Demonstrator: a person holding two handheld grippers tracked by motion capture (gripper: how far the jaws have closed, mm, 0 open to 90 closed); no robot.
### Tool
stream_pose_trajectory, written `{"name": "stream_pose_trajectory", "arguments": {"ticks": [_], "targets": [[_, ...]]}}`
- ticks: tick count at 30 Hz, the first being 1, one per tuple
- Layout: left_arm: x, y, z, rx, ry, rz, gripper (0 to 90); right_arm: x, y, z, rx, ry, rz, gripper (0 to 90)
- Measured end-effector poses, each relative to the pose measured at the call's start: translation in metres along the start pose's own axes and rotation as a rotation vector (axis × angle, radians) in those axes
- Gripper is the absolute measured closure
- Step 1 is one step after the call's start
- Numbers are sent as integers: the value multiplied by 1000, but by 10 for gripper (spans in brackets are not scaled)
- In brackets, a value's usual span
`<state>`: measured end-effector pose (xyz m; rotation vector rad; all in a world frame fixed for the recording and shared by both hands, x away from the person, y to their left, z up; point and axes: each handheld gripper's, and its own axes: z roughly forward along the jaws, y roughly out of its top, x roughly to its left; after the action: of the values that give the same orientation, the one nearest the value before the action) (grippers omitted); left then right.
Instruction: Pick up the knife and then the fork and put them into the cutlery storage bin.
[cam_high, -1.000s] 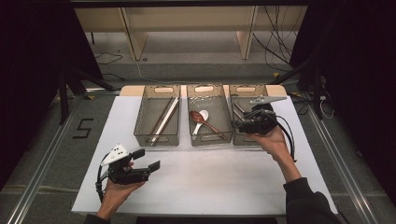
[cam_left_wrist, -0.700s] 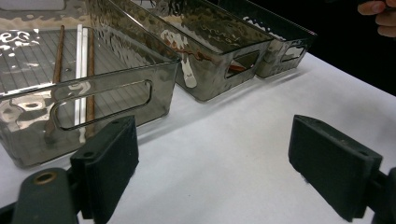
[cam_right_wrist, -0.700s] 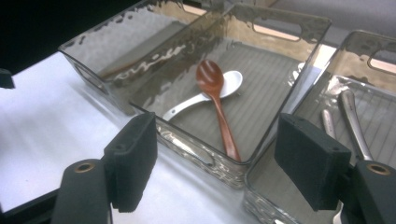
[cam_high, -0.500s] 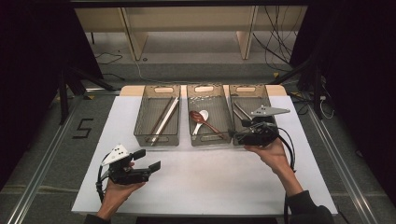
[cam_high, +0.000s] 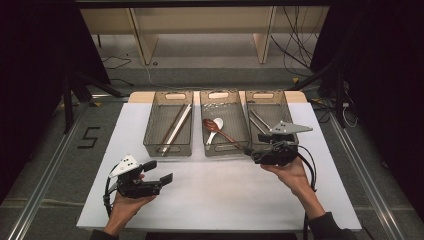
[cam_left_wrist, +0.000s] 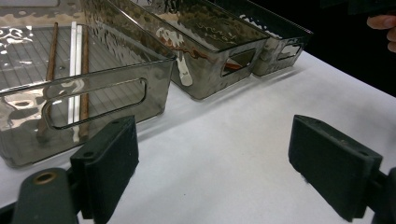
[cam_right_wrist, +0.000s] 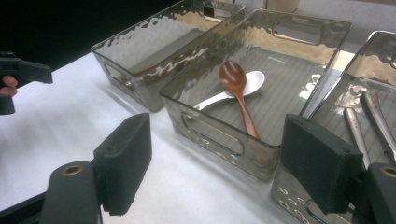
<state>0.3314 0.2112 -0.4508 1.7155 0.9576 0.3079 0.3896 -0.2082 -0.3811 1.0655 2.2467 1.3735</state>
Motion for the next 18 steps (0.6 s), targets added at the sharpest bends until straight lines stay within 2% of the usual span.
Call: {"name": "stream_pose_trajectory", "arguments": {"ticks": [6, 18], "targets": [[-1, 0, 1, 5, -11, -4, 156, 4, -9, -6, -26, 15, 2, 254], [-1, 0, 1, 6, -24, -4, 156, 15, -29, -8, -43, 33, -12, 250]]}}
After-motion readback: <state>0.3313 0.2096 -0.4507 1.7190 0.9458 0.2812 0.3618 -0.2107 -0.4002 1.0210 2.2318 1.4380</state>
